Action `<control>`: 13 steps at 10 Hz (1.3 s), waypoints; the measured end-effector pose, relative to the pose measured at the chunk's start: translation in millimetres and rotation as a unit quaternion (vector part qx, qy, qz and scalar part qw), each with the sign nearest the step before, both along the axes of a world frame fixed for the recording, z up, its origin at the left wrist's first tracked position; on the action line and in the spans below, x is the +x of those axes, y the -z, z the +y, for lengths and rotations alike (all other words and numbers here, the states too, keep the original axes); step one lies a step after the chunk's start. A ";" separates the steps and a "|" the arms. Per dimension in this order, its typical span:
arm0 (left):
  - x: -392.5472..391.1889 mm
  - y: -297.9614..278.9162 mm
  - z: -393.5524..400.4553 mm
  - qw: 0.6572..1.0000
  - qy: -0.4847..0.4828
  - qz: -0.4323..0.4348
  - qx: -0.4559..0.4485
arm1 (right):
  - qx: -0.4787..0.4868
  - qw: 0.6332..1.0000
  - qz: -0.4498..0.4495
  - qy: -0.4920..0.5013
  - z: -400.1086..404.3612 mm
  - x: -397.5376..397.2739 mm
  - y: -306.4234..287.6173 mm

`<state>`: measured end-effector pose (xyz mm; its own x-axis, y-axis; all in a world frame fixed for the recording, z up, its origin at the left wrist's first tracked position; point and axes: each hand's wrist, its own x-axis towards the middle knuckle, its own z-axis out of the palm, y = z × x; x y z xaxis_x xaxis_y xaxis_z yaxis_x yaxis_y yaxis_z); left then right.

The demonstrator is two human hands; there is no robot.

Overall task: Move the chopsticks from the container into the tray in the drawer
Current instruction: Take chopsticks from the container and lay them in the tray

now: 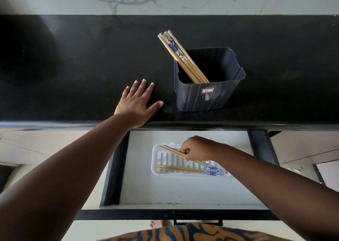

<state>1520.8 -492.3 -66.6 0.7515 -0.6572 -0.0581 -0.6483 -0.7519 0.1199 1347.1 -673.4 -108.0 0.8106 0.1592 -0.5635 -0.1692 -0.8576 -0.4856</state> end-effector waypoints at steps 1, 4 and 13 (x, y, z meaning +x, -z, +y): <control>-0.8 -1.6 -0.2 1.000 0.000 0.004 0.001 | -0.023 0.999 0.025 -0.013 6.3 0.9 13.7; 0.4 -0.9 0.4 1.000 0.000 0.007 -0.011 | -0.064 0.995 0.066 -0.040 22.3 10.4 22.6; 0.5 -0.1 0.3 1.000 0.000 0.008 -0.016 | -0.083 0.995 0.010 0.048 19.1 -24.2 57.4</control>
